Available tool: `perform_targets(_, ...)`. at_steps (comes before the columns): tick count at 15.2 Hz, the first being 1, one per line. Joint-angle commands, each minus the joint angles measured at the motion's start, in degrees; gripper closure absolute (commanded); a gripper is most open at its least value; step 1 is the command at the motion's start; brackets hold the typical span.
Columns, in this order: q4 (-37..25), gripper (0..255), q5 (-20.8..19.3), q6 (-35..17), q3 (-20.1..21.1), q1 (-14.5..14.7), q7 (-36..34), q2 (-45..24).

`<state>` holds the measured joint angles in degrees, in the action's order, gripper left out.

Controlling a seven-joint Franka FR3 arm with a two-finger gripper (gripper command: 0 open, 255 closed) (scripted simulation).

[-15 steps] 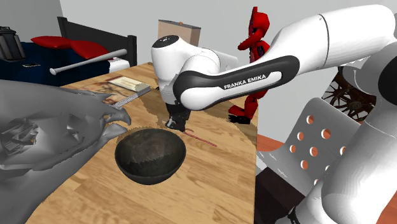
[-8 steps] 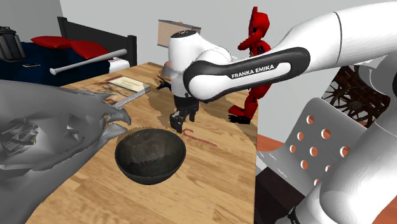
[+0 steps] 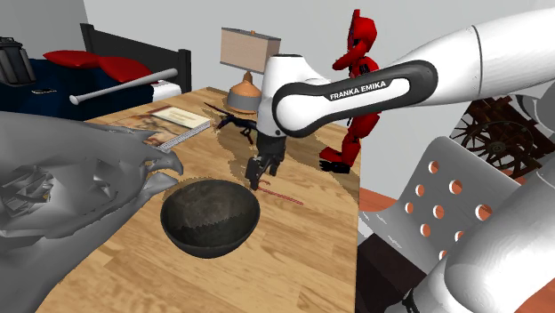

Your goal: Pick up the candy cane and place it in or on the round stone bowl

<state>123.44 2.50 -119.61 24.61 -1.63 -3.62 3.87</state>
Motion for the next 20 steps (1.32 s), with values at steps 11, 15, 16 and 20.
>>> perform_targets(11, 1.3, 255, 0.1, -1.4, 0.0, -0.1, 0.1, -0.1)
perform_targets(15, 1.4, 255, 0.2, -1.1, -0.2, -0.1, 0.4, 0.2)
perform_targets(16, 1.4, 255, 0.2, -1.2, -0.1, -0.1, 0.2, 0.1)
perform_targets(20, 0.9, 255, 0.2, -0.6, -0.1, 0.0, 0.2, 0.2)
